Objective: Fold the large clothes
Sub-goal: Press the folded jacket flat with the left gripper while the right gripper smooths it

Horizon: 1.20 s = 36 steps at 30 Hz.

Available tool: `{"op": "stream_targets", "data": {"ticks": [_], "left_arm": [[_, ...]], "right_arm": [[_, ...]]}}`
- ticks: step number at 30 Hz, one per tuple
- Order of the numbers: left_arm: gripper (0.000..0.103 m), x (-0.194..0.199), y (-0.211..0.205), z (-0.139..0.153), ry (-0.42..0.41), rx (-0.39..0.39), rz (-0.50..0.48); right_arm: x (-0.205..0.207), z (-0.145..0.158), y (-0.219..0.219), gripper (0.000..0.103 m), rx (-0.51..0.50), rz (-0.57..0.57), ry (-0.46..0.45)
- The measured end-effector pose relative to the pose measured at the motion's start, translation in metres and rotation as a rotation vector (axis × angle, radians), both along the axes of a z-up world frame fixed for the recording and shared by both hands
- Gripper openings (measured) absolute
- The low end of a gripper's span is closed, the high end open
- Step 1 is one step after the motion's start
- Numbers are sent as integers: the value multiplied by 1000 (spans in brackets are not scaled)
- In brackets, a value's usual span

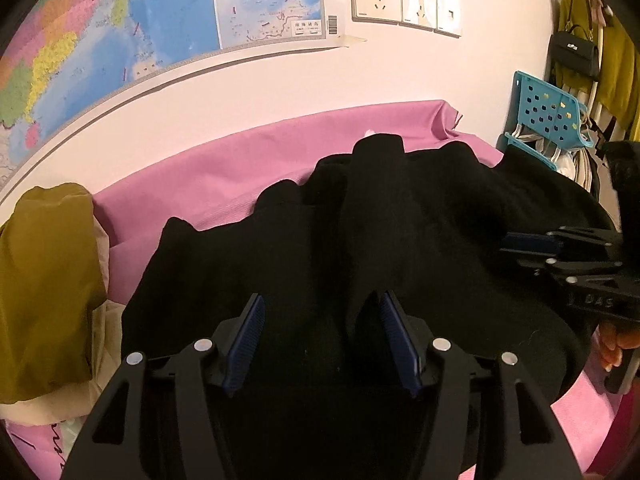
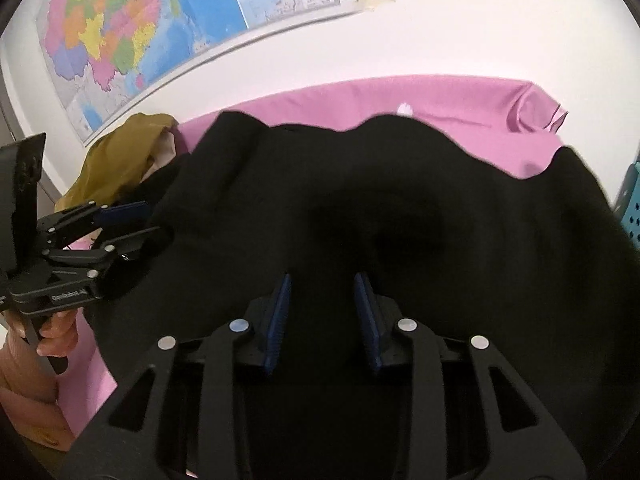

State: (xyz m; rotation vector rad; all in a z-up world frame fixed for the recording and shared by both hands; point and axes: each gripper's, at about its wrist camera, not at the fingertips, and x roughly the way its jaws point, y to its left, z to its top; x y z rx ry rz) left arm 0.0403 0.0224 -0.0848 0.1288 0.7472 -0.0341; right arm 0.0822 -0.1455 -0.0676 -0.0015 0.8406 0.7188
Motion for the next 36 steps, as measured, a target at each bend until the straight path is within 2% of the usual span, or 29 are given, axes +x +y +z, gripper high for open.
{"op": "stream_targets", "data": {"ticks": [5,9,11,12,15,18,23,27,32,35,36], "left_arm": [[63,-9,-3,4,-17,7,-7],[67,-17,-3,4,-16,14,1],[68,-22,2,3,-12,0,4],[69,-24,5,2,-10,-7,3],[71,-26,16,-6,10,-28,25],[75,-26,26,-8,22,-57,37],[74,-44,35,3,-25,-64,50],[74,-53,47,6,-34,-69,71],[74,-36,38,7,-18,-22,27],[74,-14,30,1,32,-23,-6],[70,-9,28,-1,45,-19,-10]], "right_arm": [[-20,27,-17,45,83,6,-50],[-36,34,-19,47,95,57,-62],[-40,30,-15,47,95,92,-47],[-39,24,-11,47,58,91,-43],[-25,2,-9,46,-14,44,-6],[-15,-8,-13,46,3,8,25],[-27,9,-15,52,20,7,-8],[-40,28,-14,53,48,37,-52],[-43,40,9,55,68,111,-67],[-38,38,29,56,45,139,-61],[-35,35,36,56,36,148,-53]]}}
